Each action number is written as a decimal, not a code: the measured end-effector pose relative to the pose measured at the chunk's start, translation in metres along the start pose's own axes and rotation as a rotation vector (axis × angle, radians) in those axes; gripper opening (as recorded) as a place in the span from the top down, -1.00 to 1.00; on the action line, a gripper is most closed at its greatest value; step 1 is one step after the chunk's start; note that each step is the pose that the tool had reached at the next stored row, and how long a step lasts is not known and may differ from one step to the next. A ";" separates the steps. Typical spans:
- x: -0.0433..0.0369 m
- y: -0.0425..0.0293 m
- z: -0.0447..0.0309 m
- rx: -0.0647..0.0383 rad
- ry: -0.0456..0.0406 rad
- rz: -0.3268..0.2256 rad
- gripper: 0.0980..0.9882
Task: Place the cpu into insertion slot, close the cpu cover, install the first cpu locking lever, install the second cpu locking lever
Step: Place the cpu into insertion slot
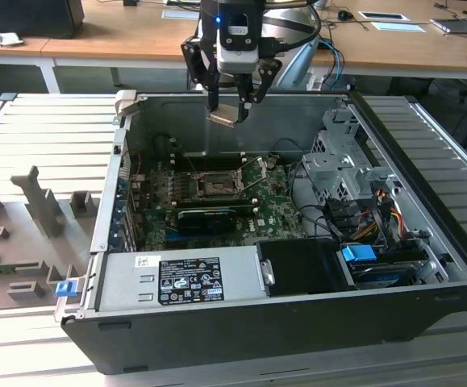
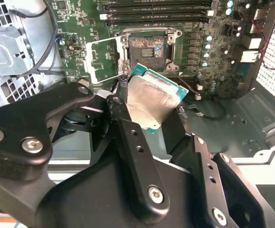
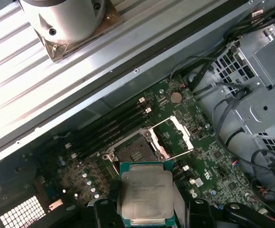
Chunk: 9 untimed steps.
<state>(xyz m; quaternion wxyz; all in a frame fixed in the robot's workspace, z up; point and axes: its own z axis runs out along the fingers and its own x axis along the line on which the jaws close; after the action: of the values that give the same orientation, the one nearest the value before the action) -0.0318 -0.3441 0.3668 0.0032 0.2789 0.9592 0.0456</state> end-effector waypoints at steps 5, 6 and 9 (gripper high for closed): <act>0.0000 0.0000 0.0002 -0.001 -0.0033 0.037 0.03; 0.0000 0.0000 0.0002 -0.001 -0.0037 0.041 0.03; 0.0000 0.0000 0.0005 -0.001 -0.0065 0.072 0.03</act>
<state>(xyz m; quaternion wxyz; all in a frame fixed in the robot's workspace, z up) -0.0318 -0.3441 0.3663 0.0048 0.3133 0.9486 0.0454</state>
